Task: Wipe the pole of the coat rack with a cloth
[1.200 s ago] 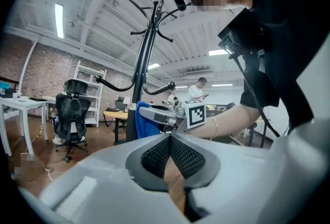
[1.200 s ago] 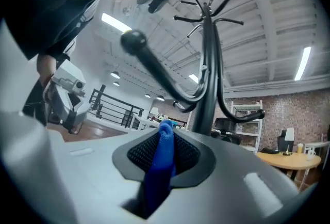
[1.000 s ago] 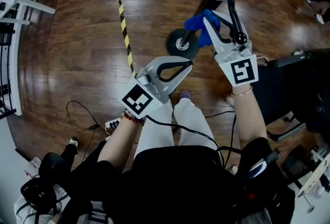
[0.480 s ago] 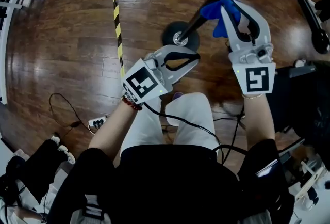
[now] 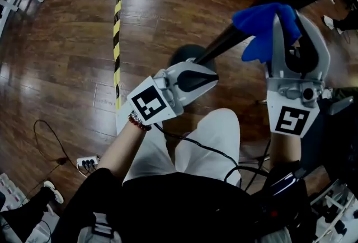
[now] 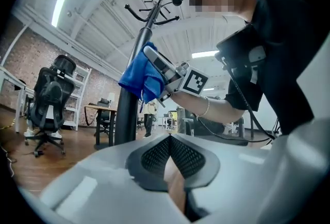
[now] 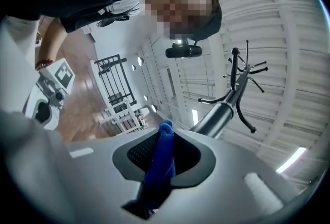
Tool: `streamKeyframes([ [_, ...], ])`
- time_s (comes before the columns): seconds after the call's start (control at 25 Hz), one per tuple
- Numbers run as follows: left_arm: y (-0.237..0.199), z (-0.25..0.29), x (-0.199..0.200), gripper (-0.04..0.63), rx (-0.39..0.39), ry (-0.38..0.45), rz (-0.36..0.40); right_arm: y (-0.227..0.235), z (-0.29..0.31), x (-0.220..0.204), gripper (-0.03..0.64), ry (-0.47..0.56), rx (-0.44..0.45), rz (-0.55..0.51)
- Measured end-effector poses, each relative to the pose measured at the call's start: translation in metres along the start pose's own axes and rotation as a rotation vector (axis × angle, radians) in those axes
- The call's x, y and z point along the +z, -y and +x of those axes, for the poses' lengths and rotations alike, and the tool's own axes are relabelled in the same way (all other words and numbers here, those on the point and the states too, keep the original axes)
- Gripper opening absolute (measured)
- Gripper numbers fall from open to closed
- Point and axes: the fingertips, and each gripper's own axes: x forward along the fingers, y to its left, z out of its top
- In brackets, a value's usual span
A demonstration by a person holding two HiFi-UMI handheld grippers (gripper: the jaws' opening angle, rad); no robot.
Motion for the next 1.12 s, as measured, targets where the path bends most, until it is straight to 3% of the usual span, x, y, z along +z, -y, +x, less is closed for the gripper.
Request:
streamKeyframes([
  [0.2, -0.016, 0.004, -0.058, 0.006, 0.018, 0.075, -0.045, -0.069, -0.039, -0.056, 0.063, -0.003, -0.012, -0.012],
  [0.44, -0.017, 0.014, -0.089, 0.006, -0.015, 0.067, -0.051, -0.143, -0.059, -0.097, 0.063, -0.033, 0.109, -0.167],
  [0.84, -0.017, 0.0, -0.107, 0.006, 0.039, 0.115, -0.124, -0.224, -0.092, -0.145, 0.063, -0.068, 0.326, -0.302],
  [1.12, -0.022, -0.009, -0.139, 0.006, 0.037, 0.102, -0.122, -0.284, -0.12, -0.191, 0.063, -0.134, 0.452, -0.226],
])
